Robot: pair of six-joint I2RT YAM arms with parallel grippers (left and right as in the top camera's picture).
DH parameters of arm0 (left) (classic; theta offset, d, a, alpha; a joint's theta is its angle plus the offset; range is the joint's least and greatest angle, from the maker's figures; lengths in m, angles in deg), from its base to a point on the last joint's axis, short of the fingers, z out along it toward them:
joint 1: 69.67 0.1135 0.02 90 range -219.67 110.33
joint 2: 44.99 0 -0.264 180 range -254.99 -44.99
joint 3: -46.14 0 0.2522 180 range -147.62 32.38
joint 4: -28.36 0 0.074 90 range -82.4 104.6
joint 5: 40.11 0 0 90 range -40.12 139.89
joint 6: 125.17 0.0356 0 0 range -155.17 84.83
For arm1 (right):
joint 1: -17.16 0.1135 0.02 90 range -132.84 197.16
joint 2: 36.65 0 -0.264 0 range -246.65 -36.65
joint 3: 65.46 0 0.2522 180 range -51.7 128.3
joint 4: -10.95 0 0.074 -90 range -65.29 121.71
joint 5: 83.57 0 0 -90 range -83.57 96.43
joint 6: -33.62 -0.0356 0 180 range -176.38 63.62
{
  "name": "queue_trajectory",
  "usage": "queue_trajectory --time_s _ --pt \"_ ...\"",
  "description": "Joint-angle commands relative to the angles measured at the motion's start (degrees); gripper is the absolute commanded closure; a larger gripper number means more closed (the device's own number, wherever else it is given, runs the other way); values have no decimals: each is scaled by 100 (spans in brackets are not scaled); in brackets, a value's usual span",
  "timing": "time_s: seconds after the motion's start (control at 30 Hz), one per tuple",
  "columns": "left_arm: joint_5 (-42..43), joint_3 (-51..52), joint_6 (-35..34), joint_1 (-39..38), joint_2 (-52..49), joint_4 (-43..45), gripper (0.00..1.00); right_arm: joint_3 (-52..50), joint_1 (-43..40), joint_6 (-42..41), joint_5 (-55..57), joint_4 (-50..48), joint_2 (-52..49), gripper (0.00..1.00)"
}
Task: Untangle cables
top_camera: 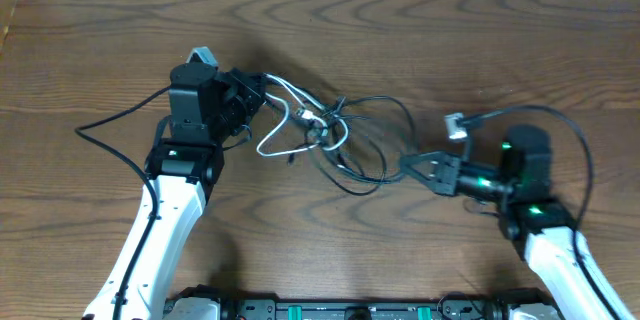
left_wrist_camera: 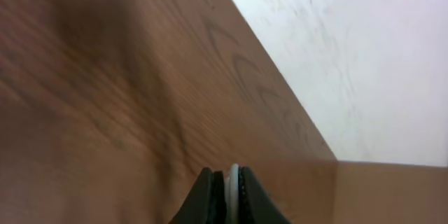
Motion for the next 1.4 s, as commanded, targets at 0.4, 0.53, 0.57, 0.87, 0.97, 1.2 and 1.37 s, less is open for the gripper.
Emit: queue_trajectory --time_s 0.4,0.53,0.57,0.87,0.97,1.2,1.37 --pt "702 -136 1665 214 0 516 92 -13 -870 1716 1191 1639 693 99" --pt "699 -136 2846 221 0 431 92 17 -870 2514 140 1574 697 99" --pt "662 -136 2876 232 0 437 92 22 -870 2621 -2 1591 697 99" --pt "1602 -136 409 247 0 1716 92 24 -863 1639 2144 2380 693 99" --pt "3274 -136 1429 177 0 2828 93 35 -863 1185 2892 2608 693 99" --pt "4800 -136 2656 245 0 2874 92 243 -866 935 3486 3071 693 99" --pt "4841 -136 2723 52 0 1985 40 278 -861 1268 1663 2319 693 99"
